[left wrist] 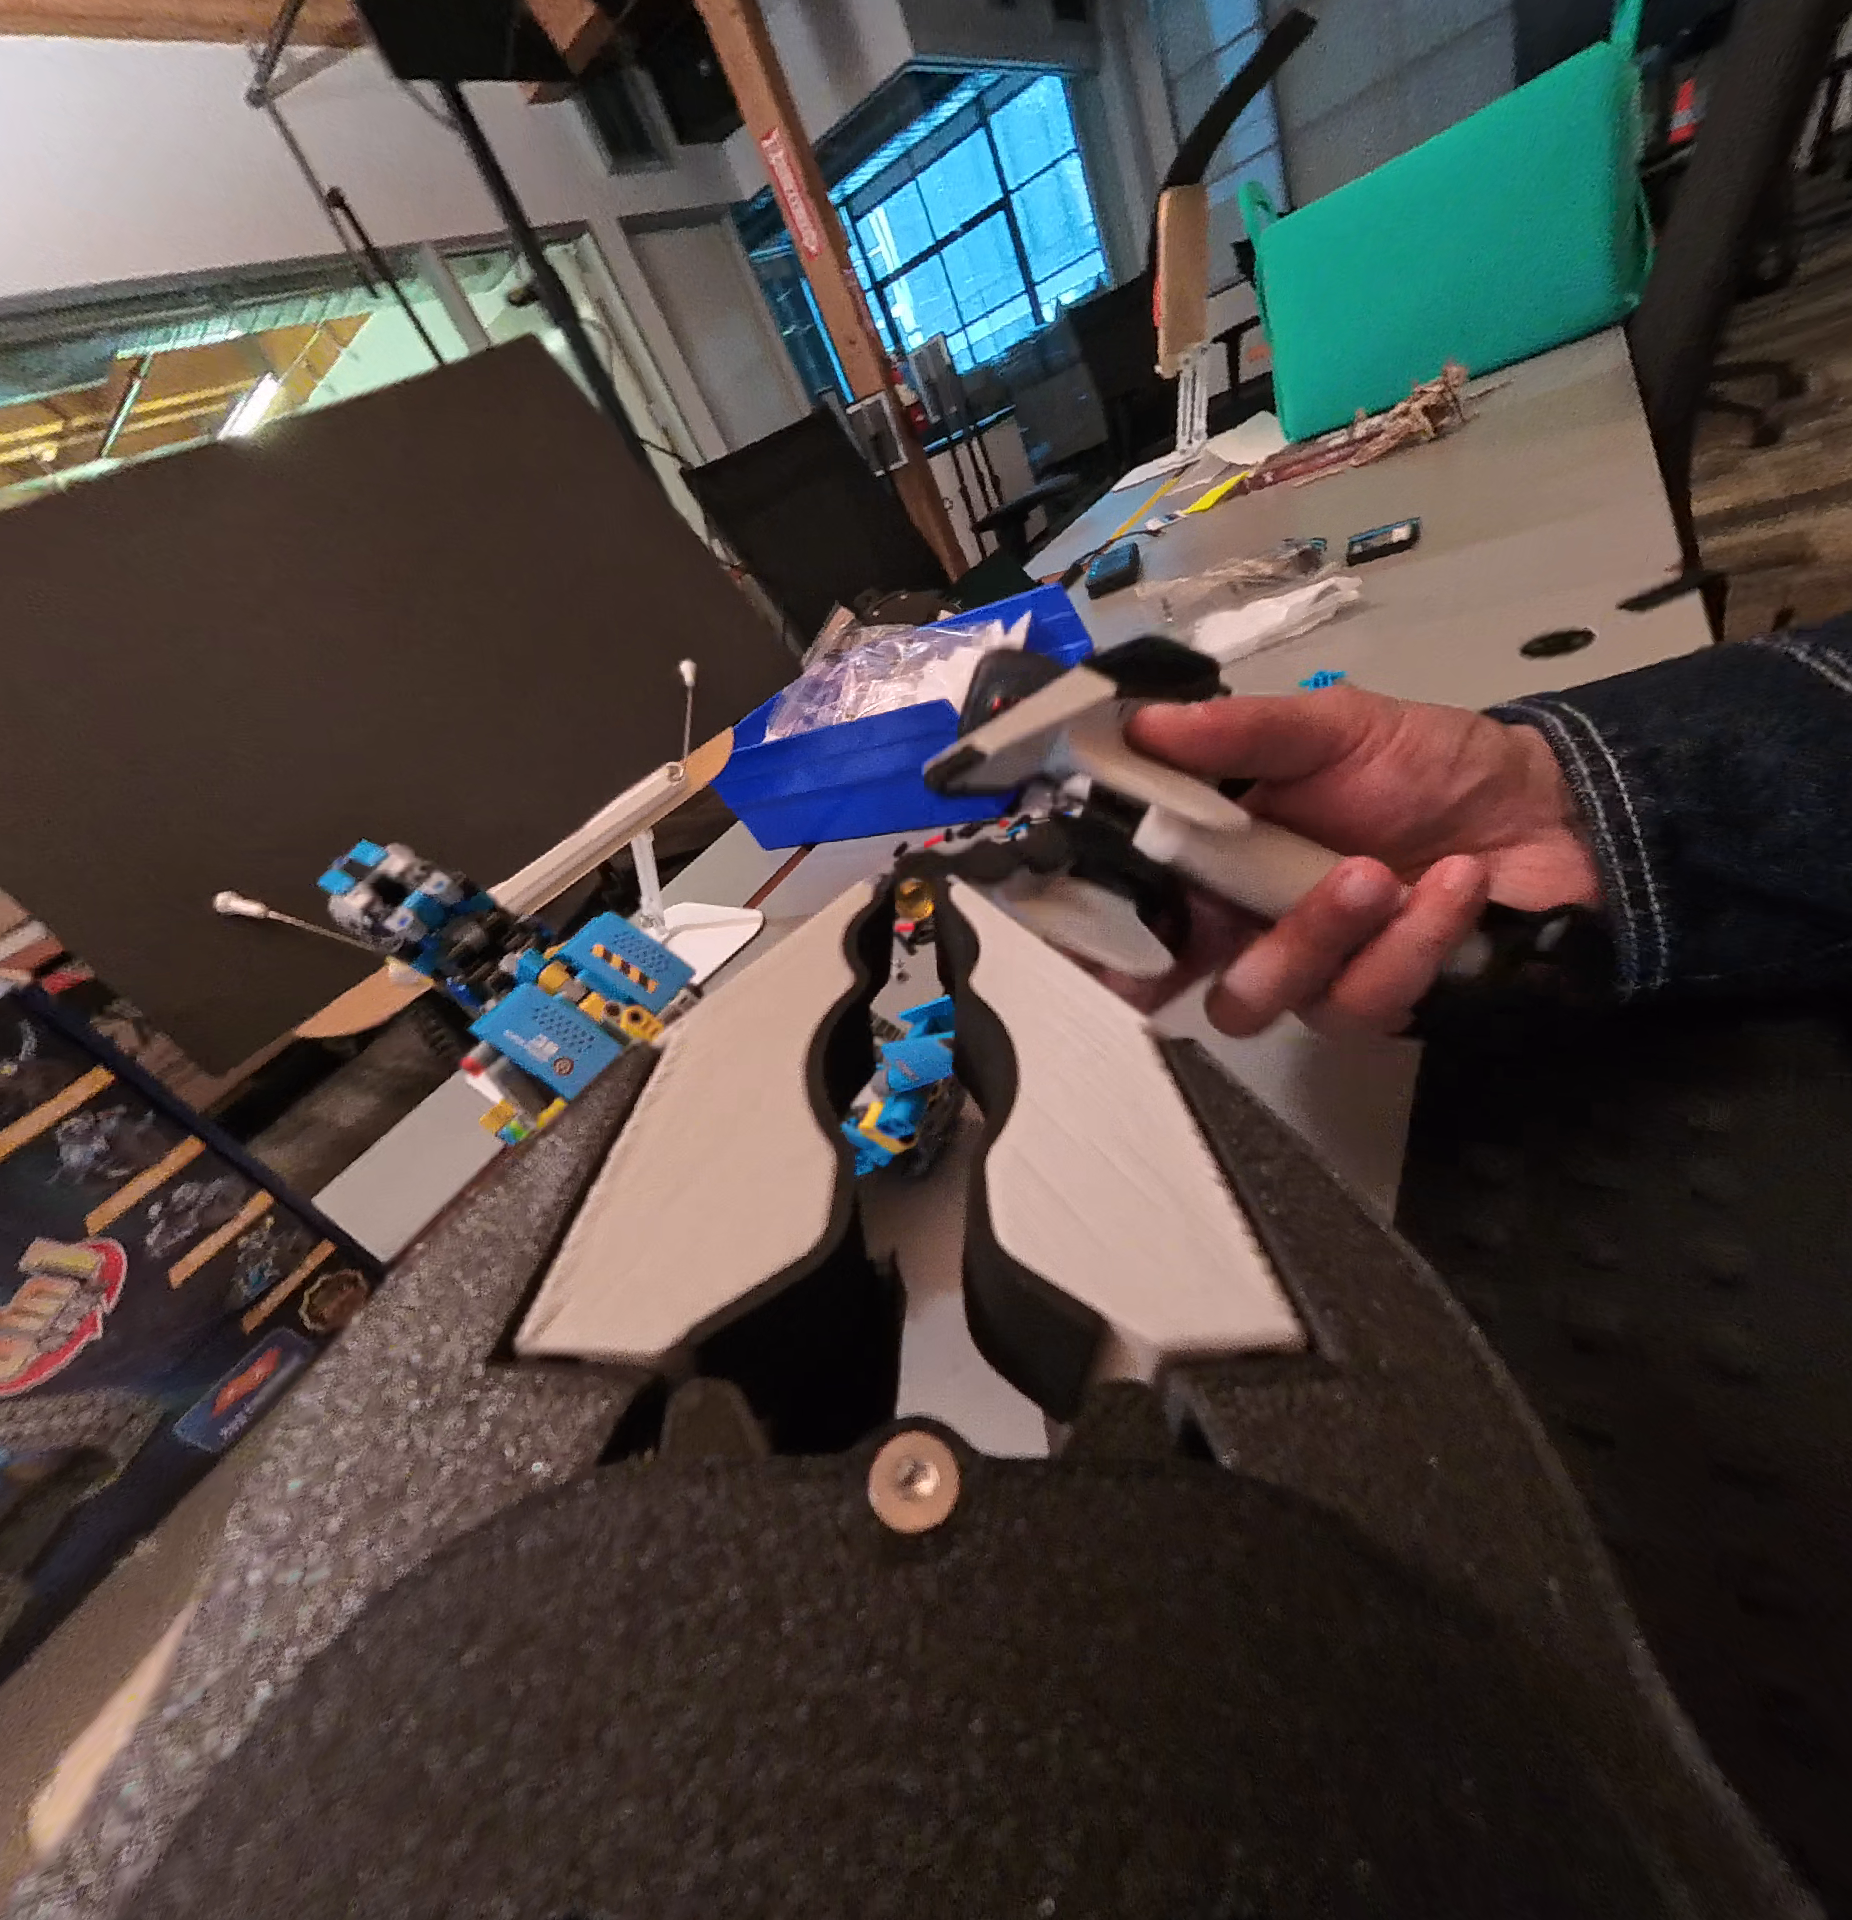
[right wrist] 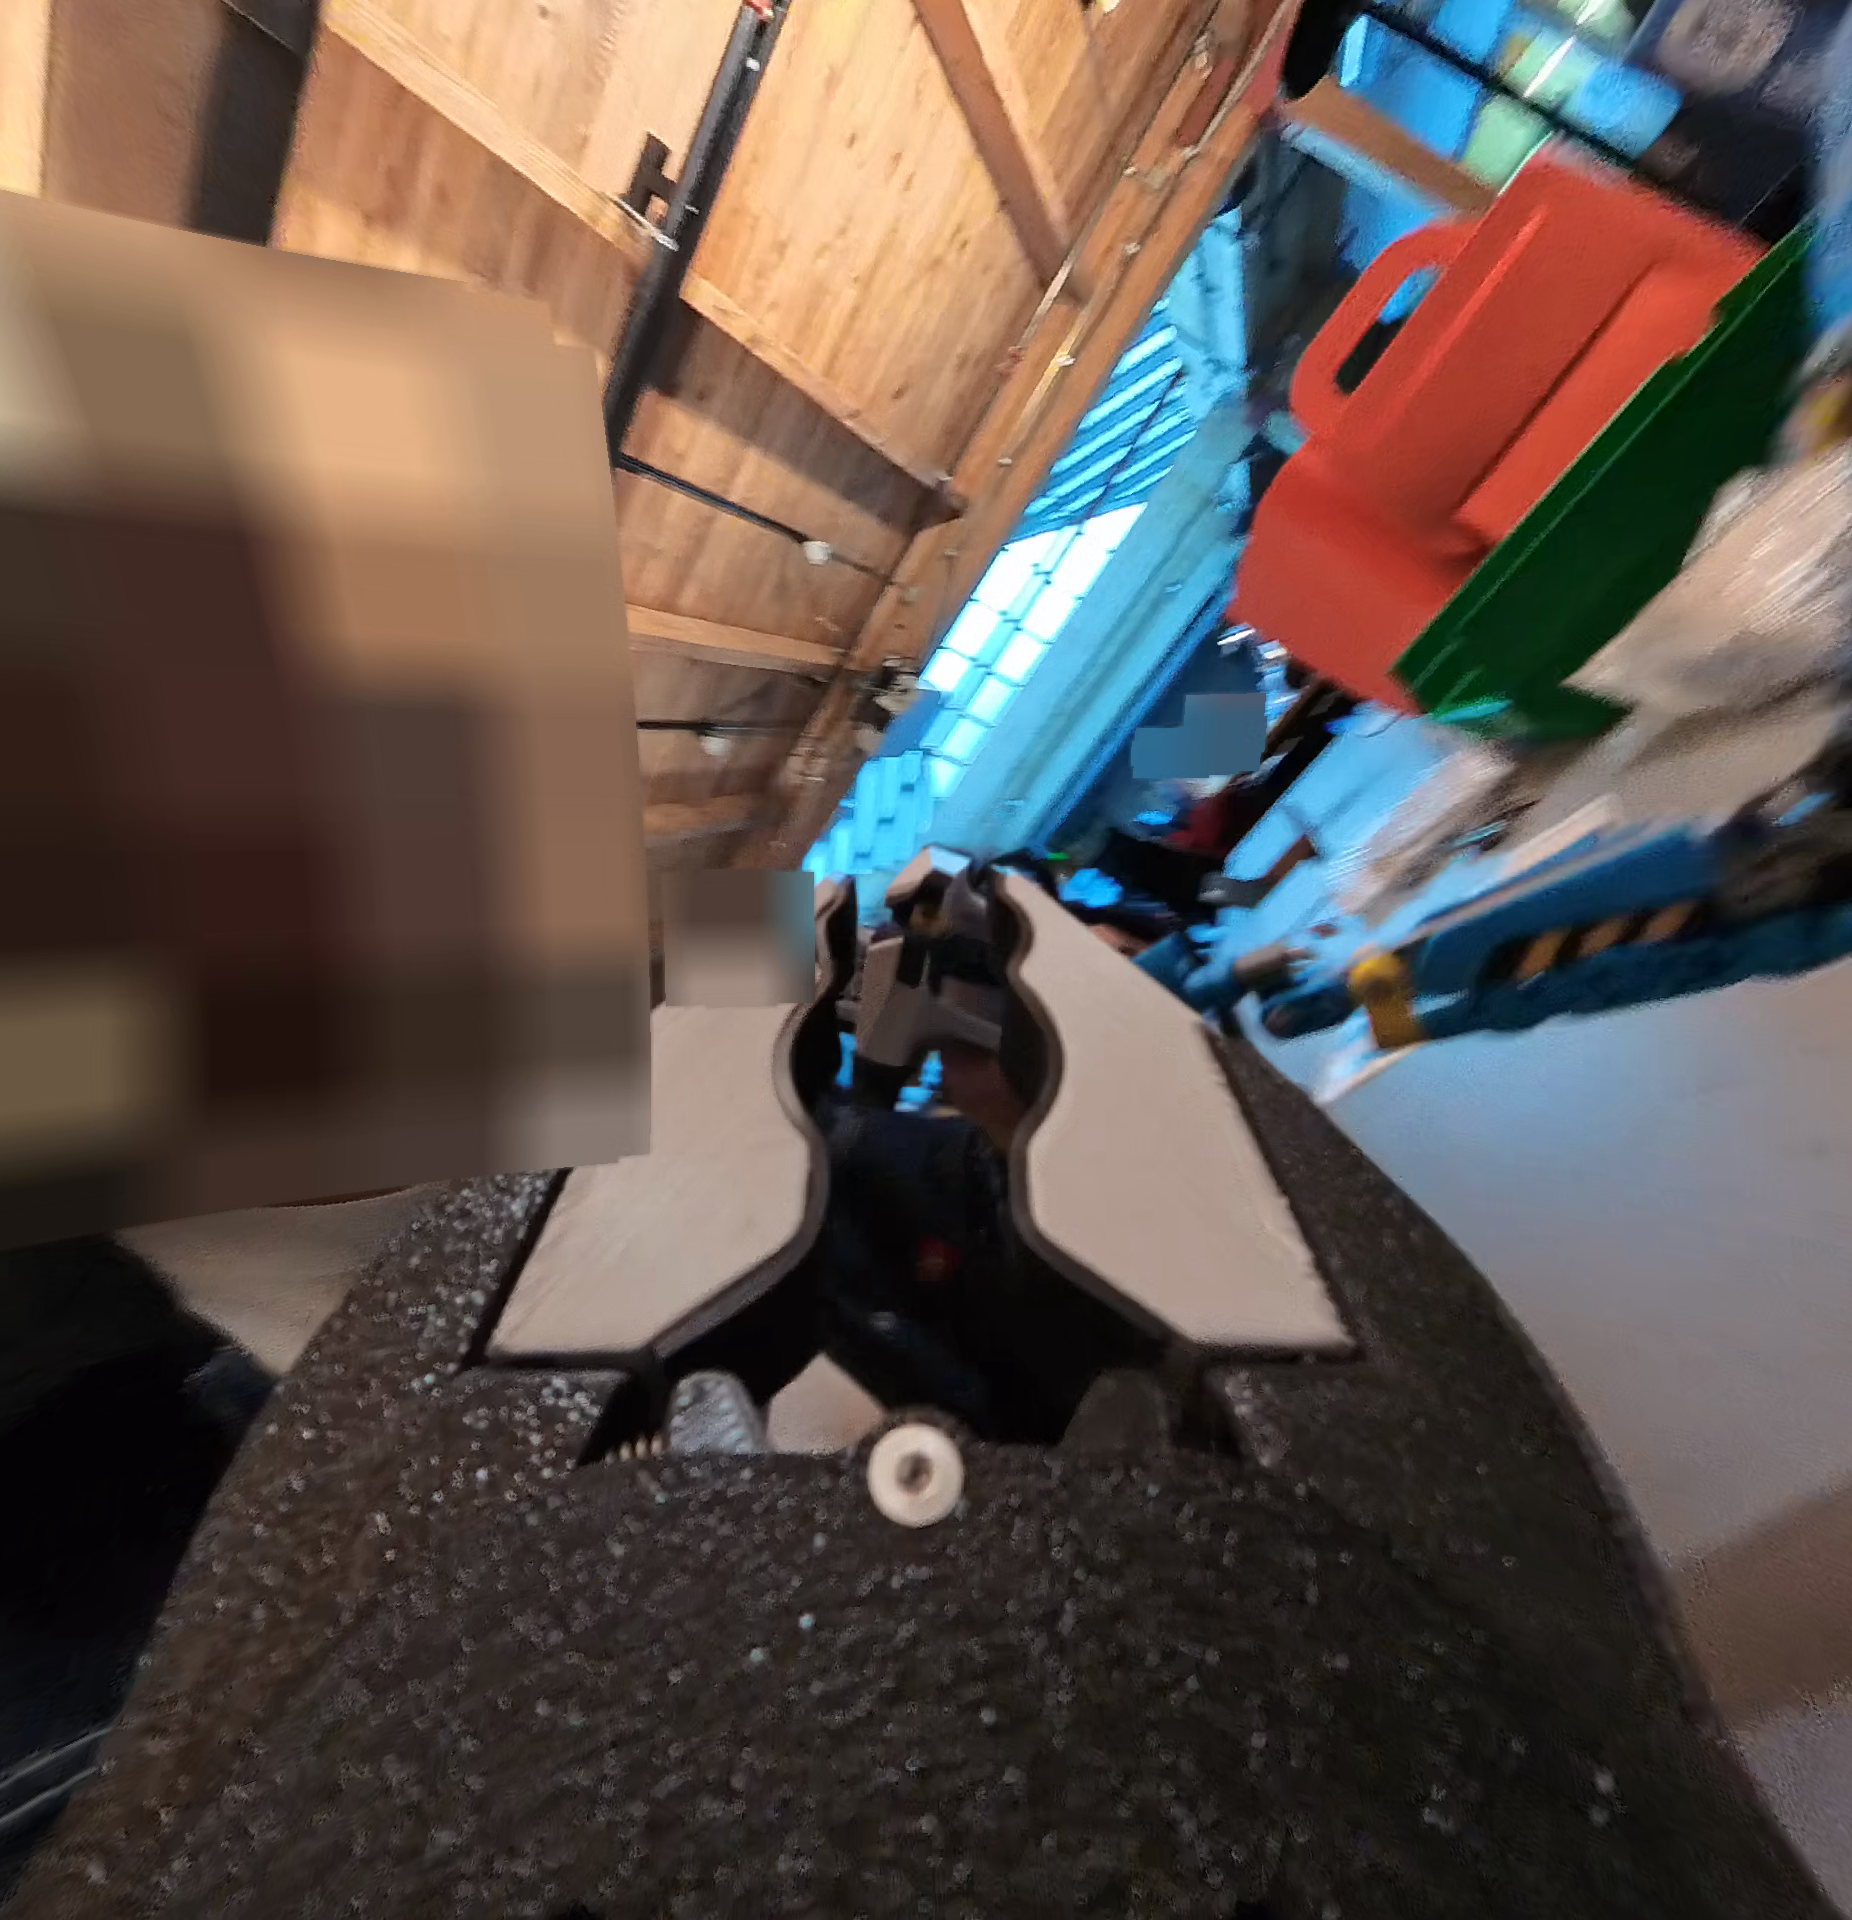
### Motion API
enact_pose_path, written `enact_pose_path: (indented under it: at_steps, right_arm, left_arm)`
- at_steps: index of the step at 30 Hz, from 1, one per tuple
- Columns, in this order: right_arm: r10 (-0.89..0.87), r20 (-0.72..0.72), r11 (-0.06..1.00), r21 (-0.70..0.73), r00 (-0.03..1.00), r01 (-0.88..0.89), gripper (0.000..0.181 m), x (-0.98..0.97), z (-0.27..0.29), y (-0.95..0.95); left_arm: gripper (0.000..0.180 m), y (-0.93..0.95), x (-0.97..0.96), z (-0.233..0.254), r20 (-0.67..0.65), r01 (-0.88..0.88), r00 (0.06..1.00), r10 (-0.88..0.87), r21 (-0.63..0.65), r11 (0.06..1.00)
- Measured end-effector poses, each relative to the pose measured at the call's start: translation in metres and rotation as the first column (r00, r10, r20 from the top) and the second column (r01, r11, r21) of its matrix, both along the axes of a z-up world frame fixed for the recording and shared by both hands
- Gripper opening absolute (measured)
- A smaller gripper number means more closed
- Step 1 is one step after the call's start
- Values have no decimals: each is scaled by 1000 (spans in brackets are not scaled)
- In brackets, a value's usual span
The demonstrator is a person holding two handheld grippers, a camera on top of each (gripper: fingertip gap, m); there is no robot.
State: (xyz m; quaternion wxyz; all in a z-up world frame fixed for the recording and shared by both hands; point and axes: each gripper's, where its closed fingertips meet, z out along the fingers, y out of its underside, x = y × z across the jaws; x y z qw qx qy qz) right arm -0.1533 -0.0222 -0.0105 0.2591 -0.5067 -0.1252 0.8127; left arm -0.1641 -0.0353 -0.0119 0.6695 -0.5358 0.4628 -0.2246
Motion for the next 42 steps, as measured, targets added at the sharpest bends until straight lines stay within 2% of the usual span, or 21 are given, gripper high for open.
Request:
enact_pose_path:
  at_steps: [1,2,3,4,5,6,8,10,11,14,17,23,25,28,31,33,35,38,39,42]
  right_arm:
    - [-73,72,996,62,995,68,26,8,0,13]
    - [-199,195,972,166,960,168,34,15,-8,34]
    - [-368,340,912,314,866,264,38,25,-24,62]
    - [-530,445,823,473,722,314,41,38,-42,92]
    - [-625,523,759,579,579,296,47,50,-61,118]
    - [-637,593,756,608,493,244,57,56,-77,132]
    - [-589,657,790,591,470,165,63,52,-95,139]
    - [-556,705,814,568,440,119,59,45,-113,138]
    - [-540,724,822,563,429,83,51,40,-119,131]
    - [-570,735,801,596,367,53,52,30,-121,114]
    - [-575,724,788,615,381,22,43,11,-120,89]
    - [-587,722,782,622,367,29,51,8,-115,84]
    - [-641,705,748,662,304,41,38,18,-106,93]
    - [-689,692,717,695,215,63,39,22,-96,104]
    - [-715,666,694,712,212,108,35,15,-82,102]
    - [-735,619,670,726,278,155,28,5,-70,100]
    - [-689,605,708,679,400,193,29,-9,-64,96]
    - [-597,579,788,553,556,270,30,-17,-56,98]
    - [-578,574,804,524,580,283,30,-18,-55,101]
    - [-608,596,784,553,524,282,30,-14,-65,114]
  left_arm:
    - [5,3,-4,2,23,-11,1000,12,-30,999]
    - [5,7,-8,3,45,-21,999,24,-68,997]
    - [5,11,-11,2,62,-24,998,31,-114,993]
    - [5,16,-14,2,79,-33,996,45,-155,987]
    - [5,21,-18,2,94,-47,993,65,-183,982]
    - [5,25,-21,1,98,-60,992,82,-208,976]
    - [5,35,-27,-3,87,-95,989,120,-250,963]
    - [5,41,-29,-6,70,-116,988,140,-273,955]
    - [5,46,-30,-8,46,-133,987,151,-279,951]
    - [4,55,-29,-13,-18,-151,988,152,-266,952]
    - [4,68,-28,-19,-97,-165,985,145,-246,955]
    - [5,88,-36,-22,-230,-139,970,75,-279,950]
    - [5,92,-34,-24,-298,-106,954,19,-279,954]
    - [5,108,-27,-37,-435,-66,901,2,-133,989]
    - [5,119,-19,-46,-506,-12,863,-3,-26,1000]
    - [5,121,-15,-49,-553,24,833,9,53,998]
    - [4,120,-12,-51,-581,52,814,23,112,992]
    - [4,117,-9,-59,-612,75,790,20,129,989]
    - [5,120,-10,-62,-623,64,781,37,138,988]
    - [4,123,-8,-67,-623,60,782,36,133,989]
